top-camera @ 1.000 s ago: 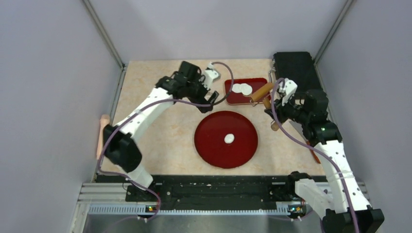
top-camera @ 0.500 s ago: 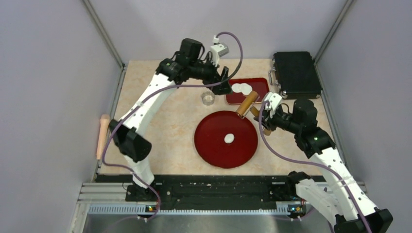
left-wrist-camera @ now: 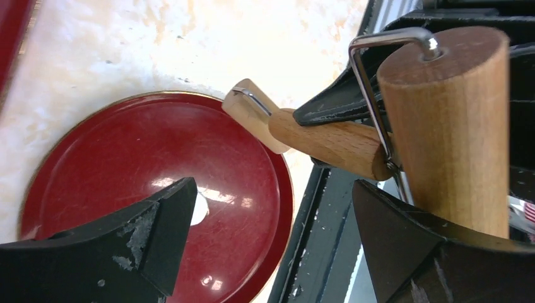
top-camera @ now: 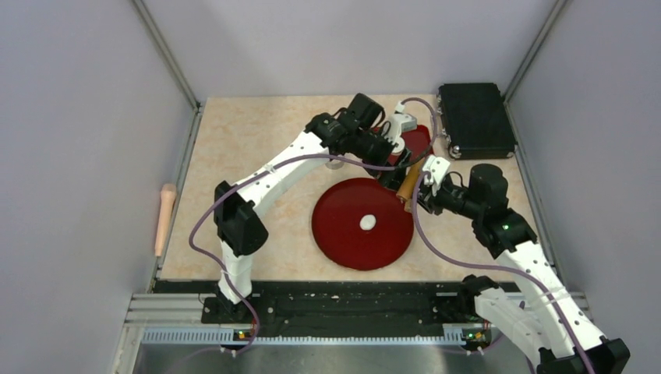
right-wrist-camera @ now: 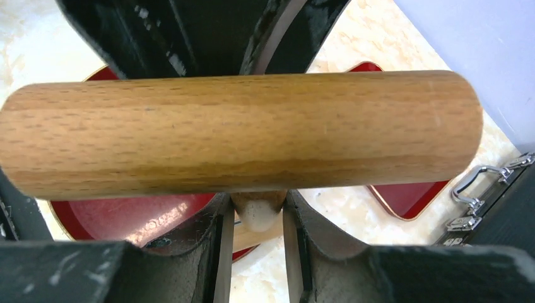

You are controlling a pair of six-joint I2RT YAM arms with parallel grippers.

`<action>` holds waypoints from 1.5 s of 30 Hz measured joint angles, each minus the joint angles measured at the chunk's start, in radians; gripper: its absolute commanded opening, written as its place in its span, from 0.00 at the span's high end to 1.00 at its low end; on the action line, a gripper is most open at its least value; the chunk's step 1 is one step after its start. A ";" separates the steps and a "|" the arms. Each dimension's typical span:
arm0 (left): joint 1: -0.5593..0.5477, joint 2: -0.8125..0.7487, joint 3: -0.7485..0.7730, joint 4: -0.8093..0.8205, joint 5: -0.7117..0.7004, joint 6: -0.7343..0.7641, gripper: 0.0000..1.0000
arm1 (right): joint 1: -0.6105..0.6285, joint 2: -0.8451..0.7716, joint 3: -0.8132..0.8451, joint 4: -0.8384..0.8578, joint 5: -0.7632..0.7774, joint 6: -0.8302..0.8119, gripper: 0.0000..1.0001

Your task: Roll out the dumpling wrappers from the dough

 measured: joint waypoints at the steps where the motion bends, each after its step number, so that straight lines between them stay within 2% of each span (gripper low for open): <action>1: -0.008 -0.010 0.000 -0.001 -0.024 -0.001 0.01 | 0.000 -0.002 0.000 -0.005 -0.003 -0.006 0.98; 4: 0.015 -0.048 0.000 0.008 -0.072 -0.016 0.01 | 0.002 -0.017 -0.001 -0.010 -0.019 -0.016 0.99; 7: 0.095 -0.086 0.000 0.025 -0.085 -0.039 0.01 | 0.003 -0.024 -0.001 -0.009 -0.025 -0.020 1.00; 11: 0.215 -0.121 -0.001 0.052 -0.018 -0.064 0.01 | 0.003 -0.003 -0.001 -0.005 -0.021 -0.022 1.00; 13: 0.233 -0.134 -0.010 0.072 0.027 -0.073 0.01 | 0.004 0.016 -0.001 -0.003 -0.013 -0.022 1.00; 15: 0.208 -0.150 -0.028 0.077 0.048 -0.074 0.01 | 0.008 0.035 -0.002 0.000 -0.002 -0.021 1.00; 23: -0.045 -0.154 -0.036 0.062 0.008 -0.029 0.01 | 0.023 0.055 -0.002 0.010 0.010 -0.012 1.00; 29: -0.048 -0.100 -0.032 0.055 -0.058 -0.027 0.01 | 0.025 0.051 -0.002 0.009 0.008 -0.011 1.00; 37: -0.046 -0.031 -0.032 0.042 -0.160 -0.026 0.09 | 0.025 0.014 -0.013 0.003 -0.011 -0.011 1.00; 39: -0.047 -0.031 -0.032 0.039 -0.153 -0.026 0.17 | 0.025 0.004 -0.013 -0.005 -0.016 -0.011 1.00; 40: -0.047 -0.031 -0.032 0.039 -0.146 -0.026 0.25 | 0.025 0.002 -0.013 -0.005 -0.017 -0.011 1.00; 41: -0.047 -0.031 -0.032 0.039 -0.138 -0.027 0.39 | 0.025 0.001 -0.013 -0.006 -0.017 -0.011 1.00; 43: -0.048 -0.030 -0.032 0.037 -0.107 -0.033 0.83 | 0.025 0.000 -0.014 -0.006 -0.016 -0.011 1.00; 44: -0.050 -0.030 -0.030 0.033 -0.093 -0.042 0.99 | 0.025 0.000 -0.014 -0.006 -0.016 -0.011 0.99; 45: -0.052 -0.029 -0.028 0.026 -0.050 -0.038 1.00 | 0.024 0.000 -0.018 0.012 -0.012 -0.013 0.95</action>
